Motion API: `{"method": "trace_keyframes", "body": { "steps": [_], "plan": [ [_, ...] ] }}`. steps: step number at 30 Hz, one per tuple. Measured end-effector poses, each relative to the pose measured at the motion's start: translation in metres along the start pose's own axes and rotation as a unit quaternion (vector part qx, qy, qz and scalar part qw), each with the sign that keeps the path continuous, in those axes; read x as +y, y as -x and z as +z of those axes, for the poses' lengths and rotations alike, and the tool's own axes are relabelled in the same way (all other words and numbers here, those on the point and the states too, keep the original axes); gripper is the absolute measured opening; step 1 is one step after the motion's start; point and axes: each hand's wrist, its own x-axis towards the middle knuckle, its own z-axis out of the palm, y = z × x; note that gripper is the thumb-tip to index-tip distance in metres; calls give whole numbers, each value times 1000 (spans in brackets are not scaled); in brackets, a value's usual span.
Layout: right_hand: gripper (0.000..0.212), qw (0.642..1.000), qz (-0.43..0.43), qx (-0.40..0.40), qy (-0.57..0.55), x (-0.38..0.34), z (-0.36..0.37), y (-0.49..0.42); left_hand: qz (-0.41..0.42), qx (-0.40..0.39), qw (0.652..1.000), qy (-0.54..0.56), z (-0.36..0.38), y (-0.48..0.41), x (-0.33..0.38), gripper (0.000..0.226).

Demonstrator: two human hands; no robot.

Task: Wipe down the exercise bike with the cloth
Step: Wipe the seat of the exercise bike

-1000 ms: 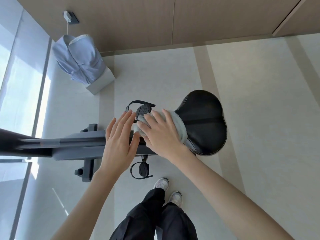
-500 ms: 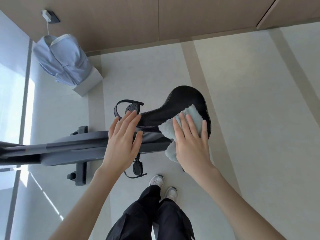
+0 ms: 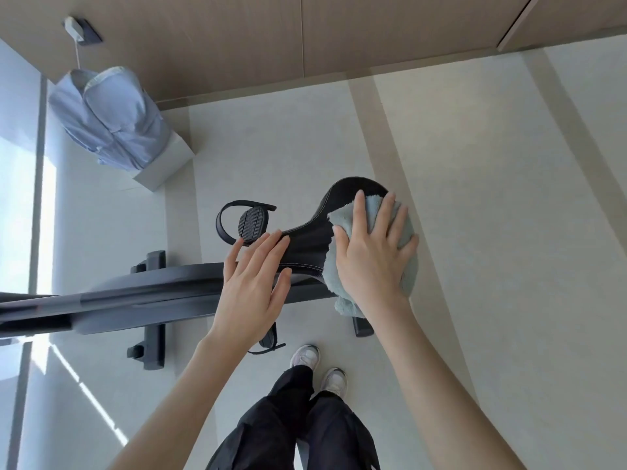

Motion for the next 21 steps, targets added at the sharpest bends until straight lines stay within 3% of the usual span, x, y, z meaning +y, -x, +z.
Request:
{"method": "trace_keyframes", "body": {
  "steps": [9,12,14,17,21],
  "plan": [
    [55,995,-61,-26,-76,-26,-13,-95,-9,-7,1000,4,-2,0,4,48],
    [59,995,-20,40,-84,-24,-12,-79,-23,-8,1000,14,-2,1,6,50],
    [61,999,-8,16,-39,-18,-9,-60,-24,-8,1000,17,-2,3,7,51],
    [64,998,-47,-21,-17,-12,-6,-43,-19,-8,1000,19,-3,4,7,51],
    [55,991,-134,13,8,2,-3,-8,-21,-2,1000,17,-3,4,9,48]
  ]
}}
